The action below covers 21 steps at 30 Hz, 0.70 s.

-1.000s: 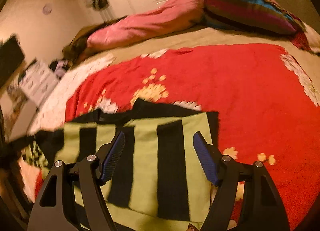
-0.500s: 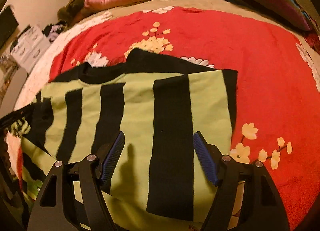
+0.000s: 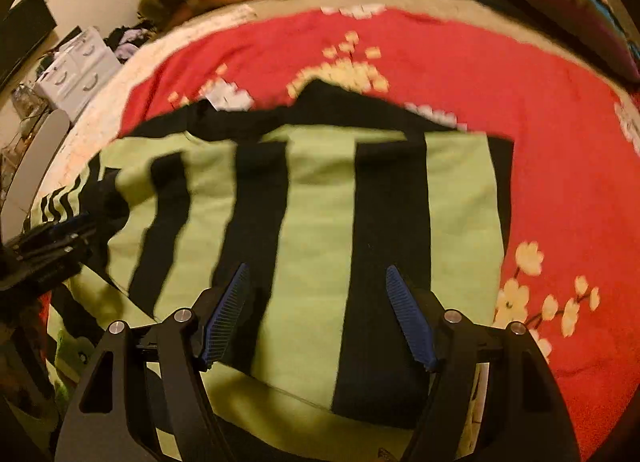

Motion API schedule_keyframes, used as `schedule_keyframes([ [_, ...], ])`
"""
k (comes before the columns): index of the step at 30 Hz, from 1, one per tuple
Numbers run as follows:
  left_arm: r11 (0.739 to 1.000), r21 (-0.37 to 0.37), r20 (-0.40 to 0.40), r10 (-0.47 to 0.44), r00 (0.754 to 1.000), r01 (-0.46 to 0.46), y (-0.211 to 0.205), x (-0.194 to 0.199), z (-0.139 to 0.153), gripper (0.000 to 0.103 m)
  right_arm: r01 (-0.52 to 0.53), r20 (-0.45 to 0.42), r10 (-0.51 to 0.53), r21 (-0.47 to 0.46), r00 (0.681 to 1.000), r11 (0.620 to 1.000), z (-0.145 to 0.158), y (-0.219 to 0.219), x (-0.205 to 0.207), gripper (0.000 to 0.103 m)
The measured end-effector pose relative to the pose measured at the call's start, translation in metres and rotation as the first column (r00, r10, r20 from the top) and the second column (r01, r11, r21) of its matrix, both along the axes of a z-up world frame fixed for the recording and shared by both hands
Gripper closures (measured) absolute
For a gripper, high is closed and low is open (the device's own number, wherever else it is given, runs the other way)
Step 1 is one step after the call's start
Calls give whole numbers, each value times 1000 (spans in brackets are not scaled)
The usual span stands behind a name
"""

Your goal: Fold small clothes

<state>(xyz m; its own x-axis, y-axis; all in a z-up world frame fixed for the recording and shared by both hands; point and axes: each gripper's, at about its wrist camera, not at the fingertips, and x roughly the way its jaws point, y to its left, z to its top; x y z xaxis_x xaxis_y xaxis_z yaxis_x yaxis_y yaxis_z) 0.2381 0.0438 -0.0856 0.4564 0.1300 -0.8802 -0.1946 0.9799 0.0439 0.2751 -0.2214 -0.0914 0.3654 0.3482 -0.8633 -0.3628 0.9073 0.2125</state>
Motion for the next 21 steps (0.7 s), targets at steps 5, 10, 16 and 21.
schedule_keyframes([
  [5,999,-35,28,-5,1000,6,4,-2,1,55,-23,4,23,-3,1000,1000,-2,6,-2,16],
  [10,998,-52,86,-23,996,27,-3,-8,26,37,-23,51,21,43,998,999,11,6,-5,16],
  [16,997,-80,117,-6,993,15,2,-16,49,25,3,118,-16,115,993,993,33,1,-11,15],
  [21,997,-80,144,2,990,10,10,-24,65,14,-5,199,-20,124,980,992,52,4,-22,5],
])
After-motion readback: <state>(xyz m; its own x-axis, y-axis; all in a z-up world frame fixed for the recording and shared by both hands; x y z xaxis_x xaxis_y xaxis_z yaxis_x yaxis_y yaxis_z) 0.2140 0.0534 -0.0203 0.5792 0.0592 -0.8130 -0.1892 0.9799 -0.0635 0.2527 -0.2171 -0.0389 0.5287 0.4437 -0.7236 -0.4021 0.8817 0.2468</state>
